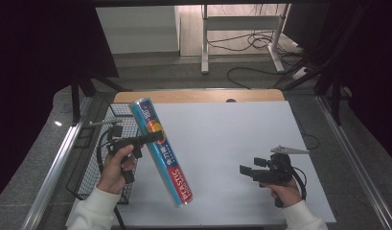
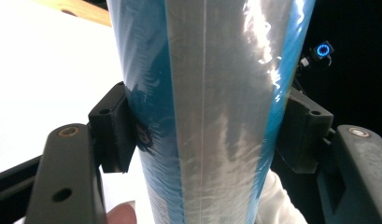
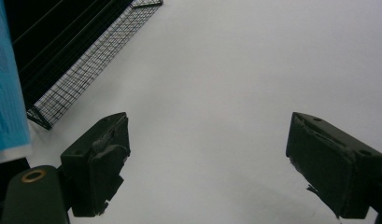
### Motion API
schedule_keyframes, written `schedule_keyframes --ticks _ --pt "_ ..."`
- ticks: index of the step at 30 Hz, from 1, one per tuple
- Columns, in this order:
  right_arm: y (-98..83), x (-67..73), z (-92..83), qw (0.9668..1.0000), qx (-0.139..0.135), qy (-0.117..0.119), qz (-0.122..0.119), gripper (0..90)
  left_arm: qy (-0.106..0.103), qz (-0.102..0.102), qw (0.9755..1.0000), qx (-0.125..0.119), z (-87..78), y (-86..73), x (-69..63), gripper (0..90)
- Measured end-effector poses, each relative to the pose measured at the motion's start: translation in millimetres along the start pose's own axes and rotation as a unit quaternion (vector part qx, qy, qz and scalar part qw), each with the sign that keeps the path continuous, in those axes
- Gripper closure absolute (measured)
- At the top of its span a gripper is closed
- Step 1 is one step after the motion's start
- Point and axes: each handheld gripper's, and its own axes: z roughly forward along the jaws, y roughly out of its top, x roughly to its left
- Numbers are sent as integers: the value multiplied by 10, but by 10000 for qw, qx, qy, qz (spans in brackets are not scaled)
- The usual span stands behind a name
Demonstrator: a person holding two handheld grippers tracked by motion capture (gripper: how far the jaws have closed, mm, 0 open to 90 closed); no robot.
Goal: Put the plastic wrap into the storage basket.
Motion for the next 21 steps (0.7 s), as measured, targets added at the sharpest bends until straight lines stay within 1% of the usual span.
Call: schedule_keyframes --ticks 1,8,15,17,18,21 --pt "1 -2 6 10000 14 1 -5 138 12 -15 10000 -34 -30 30 -14 320" --pt "-15 -22 21 9997 100 -197 -140 137 217 140 9996 -126 -206 198 -57 320" --pt "-19 -30 29 9996 111 -231 -113 138 441 99 9987 -250 -408 340 -21 320" --pt "-18 -38 34 9995 123 -283 -115 138 532 53 9981 -312 -485 380 -3 320" --pt "-15 -43 34 9993 119 -323 -126 138 567 72 9978 -326 -511 394 2 320" --pt "-10 -60 37 9993 133 -344 -96 138 703 110 9967 -398 -607 454 5 320"
